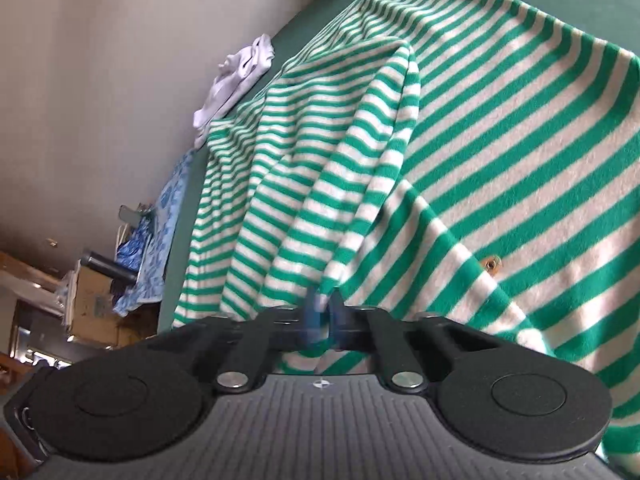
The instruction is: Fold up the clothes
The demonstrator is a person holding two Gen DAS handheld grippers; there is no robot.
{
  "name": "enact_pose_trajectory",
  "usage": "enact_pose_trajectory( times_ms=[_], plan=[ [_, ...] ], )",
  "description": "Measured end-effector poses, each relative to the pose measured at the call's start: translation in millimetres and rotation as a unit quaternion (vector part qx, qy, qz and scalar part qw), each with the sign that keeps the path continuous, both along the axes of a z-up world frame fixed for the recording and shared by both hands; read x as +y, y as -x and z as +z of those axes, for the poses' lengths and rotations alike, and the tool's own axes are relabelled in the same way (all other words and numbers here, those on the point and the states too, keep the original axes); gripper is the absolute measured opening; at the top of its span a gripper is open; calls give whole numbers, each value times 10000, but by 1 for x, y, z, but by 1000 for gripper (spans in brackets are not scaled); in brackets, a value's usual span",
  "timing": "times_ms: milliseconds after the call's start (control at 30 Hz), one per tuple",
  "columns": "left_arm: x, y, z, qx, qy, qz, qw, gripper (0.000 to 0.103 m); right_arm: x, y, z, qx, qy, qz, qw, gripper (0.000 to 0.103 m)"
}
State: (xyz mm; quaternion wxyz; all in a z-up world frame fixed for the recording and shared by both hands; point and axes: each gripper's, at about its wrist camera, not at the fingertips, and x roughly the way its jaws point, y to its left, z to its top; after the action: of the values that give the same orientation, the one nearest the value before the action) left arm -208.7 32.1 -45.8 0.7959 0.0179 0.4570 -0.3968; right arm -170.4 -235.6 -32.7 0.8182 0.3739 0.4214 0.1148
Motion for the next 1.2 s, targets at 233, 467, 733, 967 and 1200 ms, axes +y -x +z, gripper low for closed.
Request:
enact_pose_trajectory(
  times_ms=[233,467,733,967,1200],
  plan=[
    [-14,24,4,-228,-597,315,9975,97,-26,21,5,-161,42,124,9998,27],
    [-81,46,40,-666,22,168,9976,97,-161,114,44,-470,620,-1947,9778,47],
    [-213,72,22,-820,-58,-1301,9881,98,-198,149,29,-199,1669,-2308,9584,47],
    [-227,81,-5,-12,32,-1460,9893,101,-189,151,22,-356,2536,-1750,9507,15],
    [-217,80,34,-313,162,-1304,9908,94,-224,164,29,-738,1590,-2363,9557,10]
  ],
)
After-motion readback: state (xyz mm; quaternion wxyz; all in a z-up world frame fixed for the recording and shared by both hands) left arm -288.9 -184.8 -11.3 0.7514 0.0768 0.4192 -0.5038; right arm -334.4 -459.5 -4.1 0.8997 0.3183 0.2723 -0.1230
